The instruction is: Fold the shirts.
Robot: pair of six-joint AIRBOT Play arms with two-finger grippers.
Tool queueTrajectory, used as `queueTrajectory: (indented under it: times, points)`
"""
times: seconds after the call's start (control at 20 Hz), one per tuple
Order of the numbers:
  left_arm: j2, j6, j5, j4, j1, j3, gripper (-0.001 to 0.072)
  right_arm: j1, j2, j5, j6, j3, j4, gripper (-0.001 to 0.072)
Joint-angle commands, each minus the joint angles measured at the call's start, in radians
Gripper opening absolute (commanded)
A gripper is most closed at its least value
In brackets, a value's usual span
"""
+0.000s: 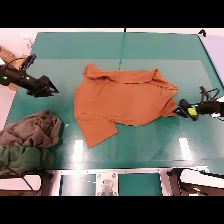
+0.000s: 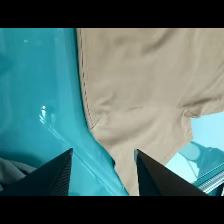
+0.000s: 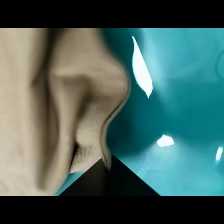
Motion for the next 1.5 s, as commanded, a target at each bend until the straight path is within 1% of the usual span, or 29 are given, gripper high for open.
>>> queueTrajectory:
  times: [0.0,0.1,0.2,0.25,0.35,0.45,0.6,0.65,0.75,0.85,0.95,1.1,1.2,1.3,1.35,1.45]
  points:
    - [0.006,-0.053,0.011,0.021,-0.003,-0.084,0.0443,-0.078,0.064,0.061,0.132,0.037,-0.183,0.0015]
    - [0.006,-0.065,0.089,0.009,-0.024,-0.220,0.0442,-0.080,0.064,0.065,0.130,0.035,-0.183,0.0015]
    - [0.004,-0.054,0.243,-0.015,-0.068,-0.359,0.0442,-0.070,0.064,0.055,0.130,0.035,-0.179,0.0015]
    - [0.002,-0.035,0.331,-0.047,-0.098,-0.414,0.0442,-0.070,0.064,0.056,0.130,0.035,-0.175,0.0015]
    - [0.002,0.014,0.477,-0.126,-0.156,-0.486,0.0442,-0.070,0.064,0.056,0.130,0.035,-0.175,0.0015]
    - [-0.005,0.022,0.551,-0.153,-0.209,-0.510,0.0442,-0.070,0.064,0.056,0.130,0.035,-0.175,0.0015]
    - [-0.061,0.023,0.557,-0.197,-0.261,-0.509,0.0435,-0.070,0.064,0.057,0.130,0.035,-0.164,0.0014]
    - [-0.064,0.024,0.558,-0.213,-0.263,-0.507,0.0291,-0.070,0.064,0.063,0.123,0.035,-0.156,0.0014]
    - [-0.064,0.085,0.510,-0.236,-0.262,-0.467,0.0016,-0.069,0.064,0.069,0.123,0.035,-0.154,0.0014]
    - [-0.063,0.092,0.416,-0.234,-0.262,-0.382,0.0016,-0.069,0.066,0.082,0.122,0.037,-0.121,0.0013]
    - [-0.033,0.080,0.326,-0.221,-0.262,-0.266,0.0015,-0.068,0.083,0.125,0.094,0.062,-0.051,0.0014]
    - [0.106,0.010,0.247,-0.203,-0.262,-0.071,0.0016,-0.071,0.163,0.247,0.078,0.189,0.076,0.0013]
    - [0.227,-0.024,0.238,-0.193,-0.262,0.085,0.0016,-0.072,0.262,0.282,0.080,0.306,0.196,0.0014]
    - [0.324,-0.040,0.241,-0.161,-0.262,0.278,0.0016,-0.072,0.384,0.259,0.097,0.426,0.307,0.0013]
    - [0.365,-0.045,0.249,-0.128,-0.262,0.389,0.0016,-0.072,0.447,0.225,0.119,0.493,0.334,0.0014]
    - [0.429,-0.070,0.274,-0.056,-0.262,0.600,0.0017,-0.078,0.557,0.146,0.149,0.621,0.325,0.0014]
